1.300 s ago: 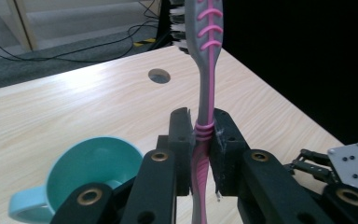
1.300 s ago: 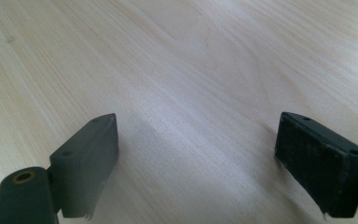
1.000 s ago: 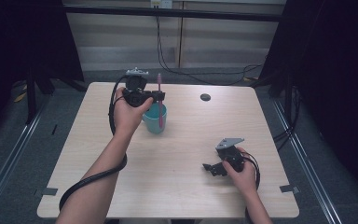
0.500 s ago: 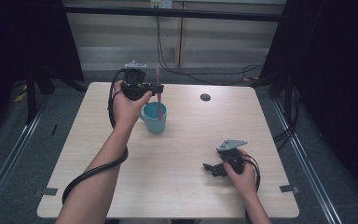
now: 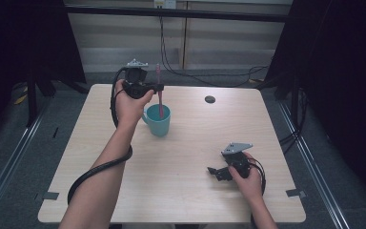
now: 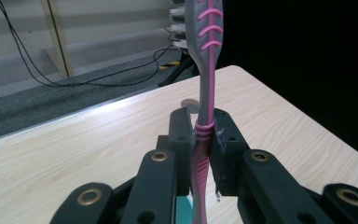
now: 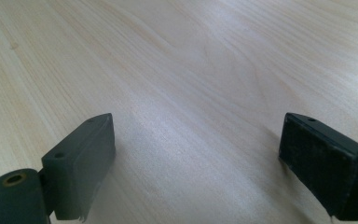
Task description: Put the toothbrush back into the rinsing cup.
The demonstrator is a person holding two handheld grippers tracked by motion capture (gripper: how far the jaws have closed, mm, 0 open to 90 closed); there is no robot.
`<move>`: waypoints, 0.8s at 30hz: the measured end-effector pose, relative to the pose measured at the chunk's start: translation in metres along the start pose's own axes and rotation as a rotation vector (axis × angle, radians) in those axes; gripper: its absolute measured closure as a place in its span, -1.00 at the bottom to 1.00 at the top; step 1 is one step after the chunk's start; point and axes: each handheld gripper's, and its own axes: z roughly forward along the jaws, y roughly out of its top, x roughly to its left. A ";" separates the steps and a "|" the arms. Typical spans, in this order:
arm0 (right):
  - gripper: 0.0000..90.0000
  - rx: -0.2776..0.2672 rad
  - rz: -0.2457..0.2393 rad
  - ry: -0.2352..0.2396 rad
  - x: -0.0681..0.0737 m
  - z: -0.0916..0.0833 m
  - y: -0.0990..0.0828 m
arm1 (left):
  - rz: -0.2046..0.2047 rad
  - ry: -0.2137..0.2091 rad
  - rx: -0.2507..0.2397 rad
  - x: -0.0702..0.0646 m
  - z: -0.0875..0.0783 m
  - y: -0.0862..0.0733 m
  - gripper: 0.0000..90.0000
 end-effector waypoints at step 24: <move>-0.78 0.000 0.001 -0.007 0.001 0.000 -0.001 | 0.005 0.060 -0.015 0.013 0.024 -0.009 0.79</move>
